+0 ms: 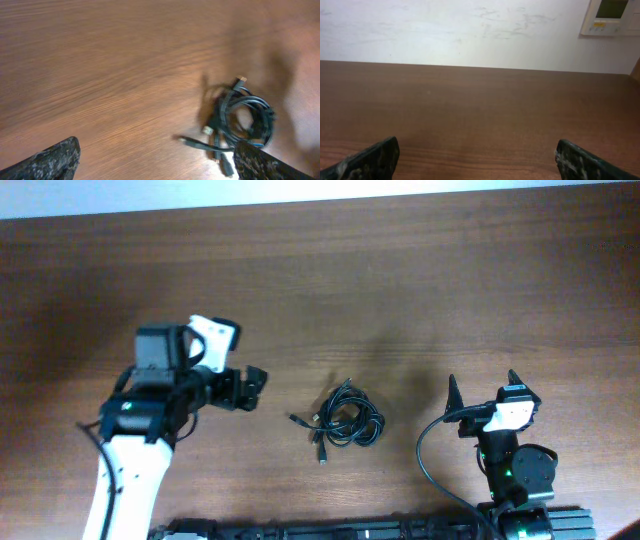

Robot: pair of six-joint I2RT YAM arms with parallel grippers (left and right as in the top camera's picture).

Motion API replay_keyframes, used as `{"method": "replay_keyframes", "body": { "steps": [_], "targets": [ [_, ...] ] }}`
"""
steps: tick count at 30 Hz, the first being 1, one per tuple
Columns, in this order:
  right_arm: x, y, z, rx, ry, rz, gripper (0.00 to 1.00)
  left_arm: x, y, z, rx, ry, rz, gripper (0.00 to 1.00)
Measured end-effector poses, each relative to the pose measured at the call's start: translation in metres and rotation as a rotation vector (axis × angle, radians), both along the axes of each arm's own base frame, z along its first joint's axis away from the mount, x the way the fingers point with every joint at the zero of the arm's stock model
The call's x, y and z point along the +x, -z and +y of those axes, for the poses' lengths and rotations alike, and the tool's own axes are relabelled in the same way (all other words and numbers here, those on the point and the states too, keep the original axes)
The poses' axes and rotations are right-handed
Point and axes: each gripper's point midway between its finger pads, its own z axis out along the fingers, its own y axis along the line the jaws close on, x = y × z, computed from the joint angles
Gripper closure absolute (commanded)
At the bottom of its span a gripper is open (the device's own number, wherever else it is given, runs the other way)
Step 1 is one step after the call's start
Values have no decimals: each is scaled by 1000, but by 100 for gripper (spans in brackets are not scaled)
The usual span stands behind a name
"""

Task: Untangle cables
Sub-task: 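Move the left gripper over the black cable bundle and lower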

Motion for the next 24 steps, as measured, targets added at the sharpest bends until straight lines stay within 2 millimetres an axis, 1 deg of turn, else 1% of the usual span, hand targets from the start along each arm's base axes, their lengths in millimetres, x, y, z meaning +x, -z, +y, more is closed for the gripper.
{"method": "replay_keyframes", "body": {
  "steps": [1,2,4,8,9,12,15,18,24],
  "targets": [
    [0,0,0,1,0,0,2,1,4,-14,2,54,11,1],
    [0,0,0,0,0,0,2,0,8,-25,2,93,23,1],
    [0,0,0,1,0,0,2,-2,17,-40,7,148,47,1],
    [0,0,0,1,0,0,2,-7,42,-57,24,210,132,1],
    [0,0,0,0,0,0,2,-9,45,-61,27,224,143,1],
    [0,0,0,0,0,0,2,-14,46,-73,30,266,143,1],
    [0,0,0,0,0,0,2,-20,46,-79,33,292,149,1],
    [0,0,0,0,0,0,2,-27,48,-81,39,305,172,1],
    [0,0,0,1,0,0,2,-27,48,-81,39,305,171,1]
  ]
}}
